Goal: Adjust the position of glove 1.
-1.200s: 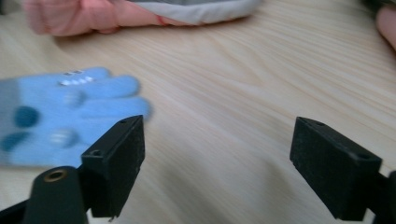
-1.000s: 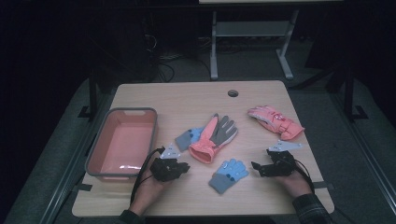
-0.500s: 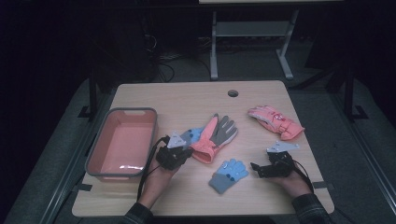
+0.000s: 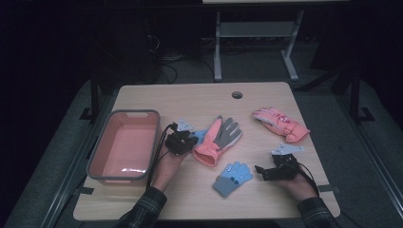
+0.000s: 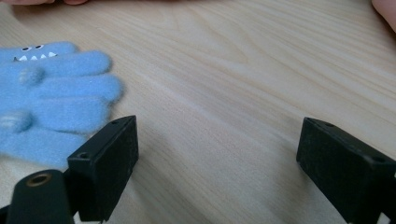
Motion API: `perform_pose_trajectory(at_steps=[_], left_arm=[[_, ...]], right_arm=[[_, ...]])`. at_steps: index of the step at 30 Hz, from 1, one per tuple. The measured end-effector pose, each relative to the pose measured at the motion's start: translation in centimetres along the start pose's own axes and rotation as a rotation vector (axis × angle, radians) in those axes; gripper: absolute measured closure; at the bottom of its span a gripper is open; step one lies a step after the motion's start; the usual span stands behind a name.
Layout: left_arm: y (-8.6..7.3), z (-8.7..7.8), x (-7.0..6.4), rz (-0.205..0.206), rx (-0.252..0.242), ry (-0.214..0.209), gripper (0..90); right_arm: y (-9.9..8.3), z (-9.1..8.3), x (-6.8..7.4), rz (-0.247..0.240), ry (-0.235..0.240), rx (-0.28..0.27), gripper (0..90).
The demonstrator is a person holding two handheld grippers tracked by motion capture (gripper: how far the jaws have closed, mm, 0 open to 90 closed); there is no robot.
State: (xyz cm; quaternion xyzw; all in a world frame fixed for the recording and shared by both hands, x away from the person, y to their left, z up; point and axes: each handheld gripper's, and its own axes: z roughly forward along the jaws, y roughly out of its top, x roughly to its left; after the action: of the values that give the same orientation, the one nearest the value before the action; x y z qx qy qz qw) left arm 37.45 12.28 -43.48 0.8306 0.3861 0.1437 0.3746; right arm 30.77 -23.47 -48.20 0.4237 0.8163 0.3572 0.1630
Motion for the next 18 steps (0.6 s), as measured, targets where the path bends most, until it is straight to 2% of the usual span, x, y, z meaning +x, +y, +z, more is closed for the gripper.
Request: perform_pose_trajectory(at_steps=[2, 4, 7, 10, 11, 12, 18], left_arm=[[-0.1, 0.5, 0.2, 0.000, 0.029, -0.001, 89.3], [-0.4, 0.9, 0.1, -0.012, 0.042, -0.019, 89.3], [-0.5, 1.0, -0.3, -0.006, 0.050, -0.050, 89.3], [-0.4, 1.5, -1.1, -0.006, 0.050, -0.088, 89.2], [-0.4, 1.5, -1.1, -0.006, 0.050, -0.088, 89.1], [-0.4, 1.6, -1.3, 0.013, 0.052, -0.091, 89.1], [0.1, 3.0, -3.0, 0.033, 0.053, -0.127, 89.1]], right_arm=[[0.0, 0.0, 0.0, 0.001, 0.000, 0.000, 12.1], [0.0, 0.0, 0.0, 0.000, 0.000, 0.000, 12.1], [0.0, 0.0, 0.0, 0.001, 0.000, 0.000, 12.1], [0.0, 0.0, 0.0, 0.002, 0.001, 0.001, 12.1], [0.0, 0.0, 0.0, 0.002, 0.001, 0.001, 12.1], [0.0, 0.0, 0.0, 0.001, 0.001, 0.001, 12.1], [0.0, 0.0, 0.0, 0.001, 0.001, 0.001, 12.1]])
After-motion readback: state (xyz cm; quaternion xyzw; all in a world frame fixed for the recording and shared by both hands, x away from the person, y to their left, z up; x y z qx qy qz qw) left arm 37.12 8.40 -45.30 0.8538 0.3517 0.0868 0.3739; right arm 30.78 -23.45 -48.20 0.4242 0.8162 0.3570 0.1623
